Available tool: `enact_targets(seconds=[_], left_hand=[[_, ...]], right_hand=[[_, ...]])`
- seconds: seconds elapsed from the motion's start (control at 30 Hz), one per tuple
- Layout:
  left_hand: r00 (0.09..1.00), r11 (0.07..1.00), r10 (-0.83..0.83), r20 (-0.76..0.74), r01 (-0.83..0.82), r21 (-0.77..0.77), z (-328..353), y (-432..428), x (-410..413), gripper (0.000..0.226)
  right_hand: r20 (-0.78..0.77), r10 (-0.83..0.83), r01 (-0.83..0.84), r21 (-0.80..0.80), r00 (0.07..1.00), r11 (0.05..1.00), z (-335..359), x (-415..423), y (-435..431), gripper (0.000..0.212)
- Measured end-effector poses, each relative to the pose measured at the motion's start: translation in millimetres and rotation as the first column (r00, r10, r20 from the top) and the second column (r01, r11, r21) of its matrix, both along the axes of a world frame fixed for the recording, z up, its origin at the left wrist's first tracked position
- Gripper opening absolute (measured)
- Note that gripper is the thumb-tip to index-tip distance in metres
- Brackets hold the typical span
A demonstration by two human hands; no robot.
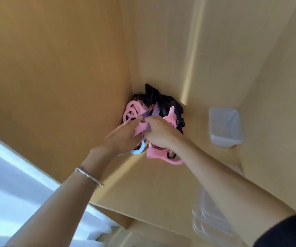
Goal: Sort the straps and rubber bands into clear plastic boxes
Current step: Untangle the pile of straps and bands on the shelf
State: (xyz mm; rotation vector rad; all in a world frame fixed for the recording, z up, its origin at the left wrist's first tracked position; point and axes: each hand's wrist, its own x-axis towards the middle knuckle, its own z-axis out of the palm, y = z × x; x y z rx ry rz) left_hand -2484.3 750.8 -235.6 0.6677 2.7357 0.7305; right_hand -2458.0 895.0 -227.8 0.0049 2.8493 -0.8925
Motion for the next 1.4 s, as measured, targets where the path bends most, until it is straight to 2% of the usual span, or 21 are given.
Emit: enact_targets(seconds=[0.17,0.3,0.33,0.57,0.7,0.77,0.87,0.97,1.13,1.2,1.27,1.33,1.4], left_hand=[[0.995,0.997,-0.074,-0.071,0.076,0.018,-29,22,-44,0.059],[0.986,0.991,-0.131,-0.102,0.133,0.014,-53,32,-55,0.053],[0.985,0.990,-0.140,-0.105,0.142,0.020,-60,31,-59,0.053],[0.979,0.984,-0.168,-0.118,0.173,0.033,-96,20,-84,0.047],[0.975,0.992,-0.115,-0.188,0.122,0.026,-106,32,-99,0.049],[0.966,0.992,-0.114,-0.234,0.124,0.029,-109,35,-106,0.041],[0.939,0.991,-0.131,-0.317,0.133,-0.015,-107,38,-112,0.013],[0.910,0.971,-0.239,-0.340,0.225,-0.081,-102,38,-112,0.017],[0.898,0.945,-0.323,-0.299,0.286,-0.162,-97,36,-115,0.016],[0.880,0.929,-0.355,-0.316,0.295,-0.224,-95,38,-110,0.017],[0.838,0.915,-0.381,-0.391,0.281,-0.289,-97,36,-100,0.016],[0.792,0.920,-0.386,-0.473,0.292,-0.261,-106,26,-82,0.012],[0.769,0.923,-0.384,-0.510,0.341,-0.181,-114,10,-61,0.013]], right_hand=[[-0.001,-0.127,0.126,0.042,0.992,0.991,-27,-21,24,0.044],[0.005,-0.173,0.172,0.038,0.985,0.984,-54,-34,43,0.007],[0.000,-0.178,0.178,0.040,0.984,0.983,-62,-39,46,0.004],[-0.037,-0.168,0.170,0.066,0.985,0.983,-81,-69,48,0.016],[0.027,-0.098,0.094,0.117,0.995,0.989,-83,-79,49,0.019],[0.079,-0.055,0.044,0.129,0.995,0.991,-83,-80,47,0.022],[0.124,-0.042,0.022,0.165,0.991,0.986,-84,-86,46,0.018],[0.113,-0.012,-0.005,0.149,0.994,0.989,-82,-86,47,0.025],[0.074,0.030,-0.047,0.246,0.997,0.968,-78,-70,39,0.029],[0.037,0.035,-0.045,0.311,0.999,0.949,-78,-55,36,0.020],[-0.071,0.022,0.007,0.387,0.997,0.922,-84,-35,32,0.011],[-0.189,-0.012,0.095,0.433,0.982,0.896,-97,-15,26,0.010],[-0.233,-0.056,0.160,0.456,0.971,0.875,-107,3,16,0.016]])
